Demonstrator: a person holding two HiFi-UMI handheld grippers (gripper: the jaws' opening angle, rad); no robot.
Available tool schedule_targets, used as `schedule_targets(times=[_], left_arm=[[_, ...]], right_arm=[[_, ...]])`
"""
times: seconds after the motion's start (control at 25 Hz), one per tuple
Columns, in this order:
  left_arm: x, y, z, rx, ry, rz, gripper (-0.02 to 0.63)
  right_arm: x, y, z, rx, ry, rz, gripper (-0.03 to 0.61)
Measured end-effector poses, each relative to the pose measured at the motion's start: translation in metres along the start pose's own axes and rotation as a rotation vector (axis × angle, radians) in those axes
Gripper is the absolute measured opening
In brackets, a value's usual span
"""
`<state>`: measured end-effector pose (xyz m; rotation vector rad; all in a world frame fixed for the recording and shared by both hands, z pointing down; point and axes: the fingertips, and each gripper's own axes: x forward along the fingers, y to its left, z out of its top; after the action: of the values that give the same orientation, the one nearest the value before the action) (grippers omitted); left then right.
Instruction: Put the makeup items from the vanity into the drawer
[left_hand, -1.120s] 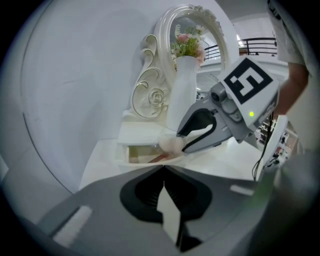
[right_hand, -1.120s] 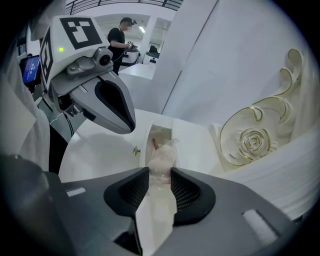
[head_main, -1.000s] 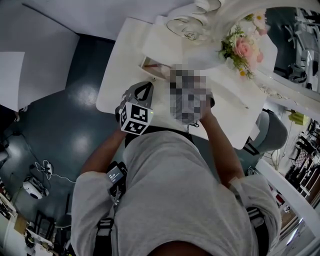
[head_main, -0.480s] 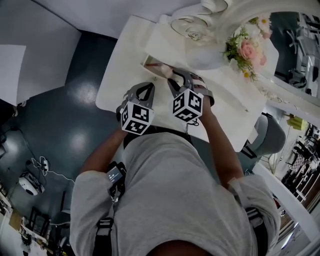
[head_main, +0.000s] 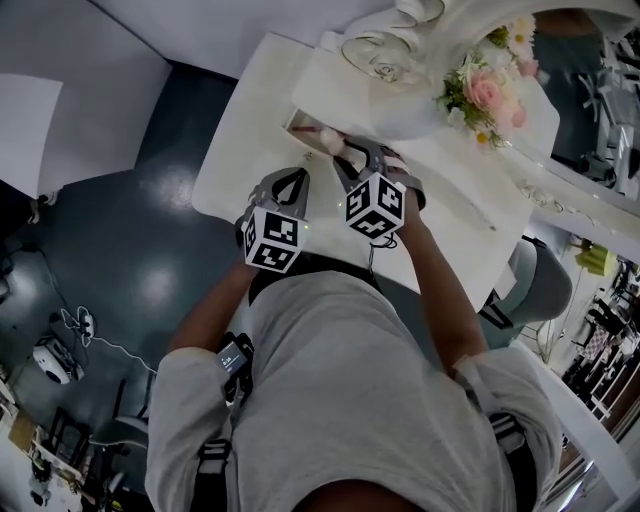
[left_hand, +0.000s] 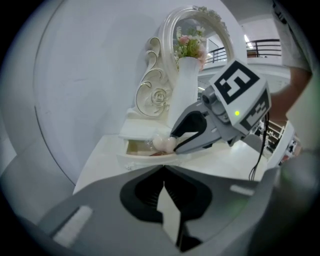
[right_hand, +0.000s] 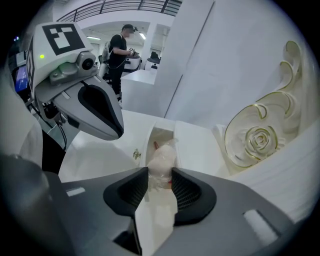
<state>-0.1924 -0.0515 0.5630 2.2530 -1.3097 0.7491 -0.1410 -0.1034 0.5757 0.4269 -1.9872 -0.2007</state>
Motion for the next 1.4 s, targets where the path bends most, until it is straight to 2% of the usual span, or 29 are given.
schedule_targets(times=[0.44,0.64,0.72,0.84,1.0,1.12,1.4], left_arm=[[-0.004,-0.012,0.011,-0.009,-0.028,0.026,0.003],[-0.006,-0.013,0.022,-0.014,-0.062,0.06,0.003],[-0.007,-0.014,0.027,-0.021,-0.075,0.076,0.003],[-0.01,-0.02,0.037,-0.03,-0.109,0.101,0.003],[-0.02,-0.037,0.063,-0.034,-0.208,0.121,0.003],[-0.028,-0.06,0.082,-0.007,-0.263,0.1,0.003],[-0.039,-0.115,0.113,0.012,-0.32,0.052,0.003]], right_arm=[[-0.002,0.003,0.0,0.117,-0.085,0.019,0.173],[-0.014,0.0,0.002,0.202,-0.158,-0.015,0.142],[-0.023,-0.004,0.001,0.24,-0.193,-0.04,0.114],[-0.043,-0.011,0.0,0.309,-0.259,-0.1,0.007],[-0.072,-0.016,-0.006,0.406,-0.353,-0.156,-0.002],[-0.1,-0.014,-0.016,0.516,-0.413,-0.192,-0.002],[-0.176,-0.01,-0.045,0.653,-0.537,-0.315,-0.003]])
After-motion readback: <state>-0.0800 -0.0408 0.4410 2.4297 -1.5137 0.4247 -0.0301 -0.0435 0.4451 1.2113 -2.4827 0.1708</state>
